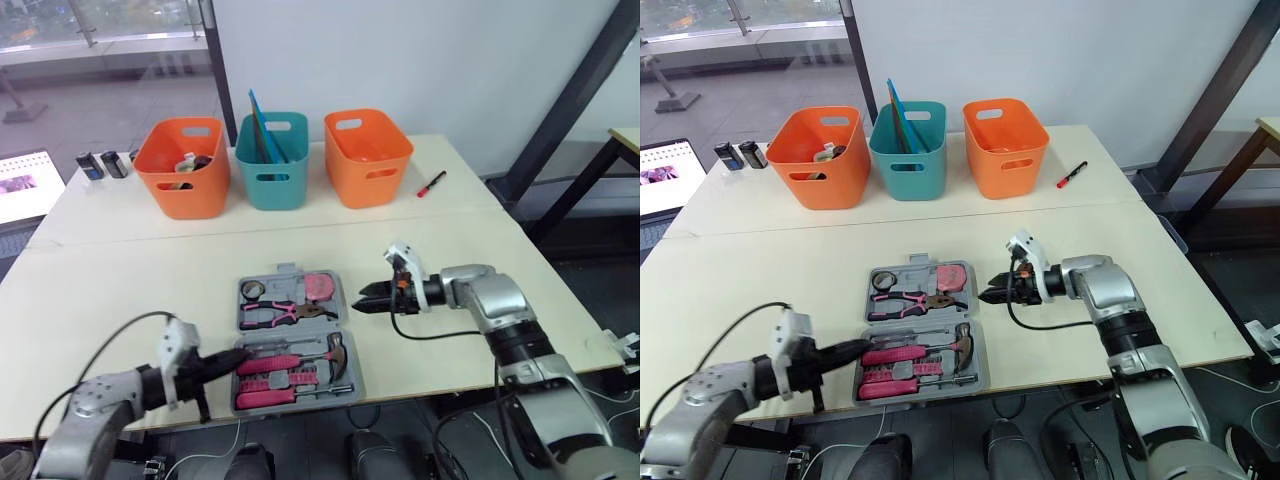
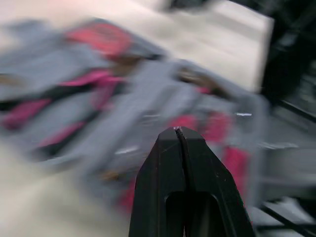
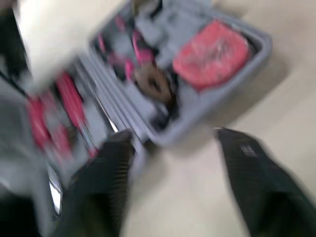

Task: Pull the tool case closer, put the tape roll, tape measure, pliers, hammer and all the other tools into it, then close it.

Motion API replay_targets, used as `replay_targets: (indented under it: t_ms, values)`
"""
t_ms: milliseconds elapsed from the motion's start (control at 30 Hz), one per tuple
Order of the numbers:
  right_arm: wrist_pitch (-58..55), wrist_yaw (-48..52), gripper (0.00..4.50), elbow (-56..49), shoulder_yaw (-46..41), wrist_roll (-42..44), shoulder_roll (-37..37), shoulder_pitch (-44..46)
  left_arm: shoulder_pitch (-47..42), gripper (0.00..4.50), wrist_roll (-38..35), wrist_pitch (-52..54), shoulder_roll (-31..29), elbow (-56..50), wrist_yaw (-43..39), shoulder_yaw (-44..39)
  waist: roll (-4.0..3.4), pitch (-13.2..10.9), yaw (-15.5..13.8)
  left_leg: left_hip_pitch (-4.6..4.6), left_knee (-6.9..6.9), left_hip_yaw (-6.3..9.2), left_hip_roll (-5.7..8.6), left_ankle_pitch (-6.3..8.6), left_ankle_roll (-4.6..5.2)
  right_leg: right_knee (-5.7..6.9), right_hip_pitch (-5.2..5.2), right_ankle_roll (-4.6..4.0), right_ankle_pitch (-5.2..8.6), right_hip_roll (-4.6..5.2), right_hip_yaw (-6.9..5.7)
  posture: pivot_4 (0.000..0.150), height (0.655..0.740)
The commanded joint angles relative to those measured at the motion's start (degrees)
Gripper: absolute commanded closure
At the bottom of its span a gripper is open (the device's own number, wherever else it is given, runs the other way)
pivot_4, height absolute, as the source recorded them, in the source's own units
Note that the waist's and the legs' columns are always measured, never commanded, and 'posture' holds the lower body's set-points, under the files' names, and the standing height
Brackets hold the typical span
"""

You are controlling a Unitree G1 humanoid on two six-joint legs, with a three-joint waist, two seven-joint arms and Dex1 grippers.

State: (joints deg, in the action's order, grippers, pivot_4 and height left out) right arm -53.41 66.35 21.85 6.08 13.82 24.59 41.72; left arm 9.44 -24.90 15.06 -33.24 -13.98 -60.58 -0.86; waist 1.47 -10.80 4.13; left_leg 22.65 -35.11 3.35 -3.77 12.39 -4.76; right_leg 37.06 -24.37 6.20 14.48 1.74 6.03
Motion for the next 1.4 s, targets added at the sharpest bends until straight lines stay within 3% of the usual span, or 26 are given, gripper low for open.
replay_targets:
  t_ms: [33, 367, 533, 700, 867, 1100, 1233, 1400]
  values:
    - [-5.0, -5.2, 0.06, 3.3, -4.6, 3.4, -2.6, 2.4, -0.9, 4.50, 2.6, 0.6, 0.3, -1.0, 2.2, 2.9, 0.00, 0.0, 0.0, 0.01, 0.00, 0.00, 0.00, 0.00, 0.00, 0.00, -0.02, -0.01, 0.00, 0.00, 0.00, 0.150, 0.7400]
    - [4.1, -17.1, 0.06, 28.1, -8.8, 3.0, -11.5, 11.3, -4.3, 4.50, 9.8, 6.5, -0.5, 6.3, 6.4, 11.2, -0.07, 0.0, 0.8, 0.37, -0.05, 0.07, 0.00, -0.01, 0.02, 0.02, -0.29, 0.00, -0.03, -0.12, 0.02, 0.150, 0.7400]
    - [7.1, -17.8, 0.06, 39.0, -14.0, 5.6, -17.4, 16.1, -5.6, 4.50, 10.4, 7.9, -0.4, 7.4, 7.1, 12.4, -0.14, 0.0, 1.5, 0.21, -0.06, 0.09, 0.00, -0.01, 0.02, 0.01, -0.06, 0.02, -0.03, -0.13, 0.04, 0.150, 0.7400]
    - [7.7, -15.9, 0.06, 43.4, -18.9, 7.8, -18.6, 18.5, -4.2, 4.50, 9.7, 7.4, -0.5, 6.2, 7.2, 11.8, -0.17, 0.0, 1.6, 0.19, -0.06, 0.09, 0.01, -0.01, 0.02, 0.00, -0.05, 0.03, -0.02, -0.14, 0.07, 0.150, 0.7400]
    - [4.5, -10.2, 0.06, 42.6, -21.4, 10.5, -17.0, 19.1, -2.7, 4.50, 8.8, 7.1, -0.7, 4.6, 7.8, 10.4, -0.19, 0.0, 1.8, 0.19, -0.04, 0.09, 0.01, -0.01, 0.02, 0.00, -0.05, 0.03, -0.02, -0.15, 0.08, 0.150, 0.7400]
    - [1.4, 0.0, 0.06, 37.8, -18.3, 10.2, -14.8, 17.5, -2.1, 4.50, 5.8, 5.2, -0.9, 1.6, 7.7, 5.4, -0.22, 0.0, 2.2, 0.20, -0.02, 0.10, 0.00, -0.01, 0.02, 0.01, -0.09, 0.06, 0.00, -0.19, 0.09, 0.150, 0.7400]
    - [-0.3, 5.7, 0.06, 32.4, -15.3, 10.4, -13.6, 15.8, -0.4, 4.50, 1.8, 5.5, -1.0, 0.8, 8.6, -1.1, -0.23, 0.0, 2.3, 0.38, -0.03, 0.12, 0.00, -0.01, 0.02, 0.02, -0.25, 0.05, -0.01, -0.18, 0.08, 0.150, 0.7400]
    - [-3.5, 12.6, 0.06, 21.9, -10.0, 11.9, -11.3, 12.1, 7.7, 4.50, -11.0, 6.5, -0.7, -2.0, 7.0, -18.9, -0.20, 0.0, 3.1, 0.66, -0.03, 0.13, 0.00, -0.01, 0.02, 0.02, -0.50, 0.05, -0.01, -0.17, 0.08, 0.150, 0.7400]
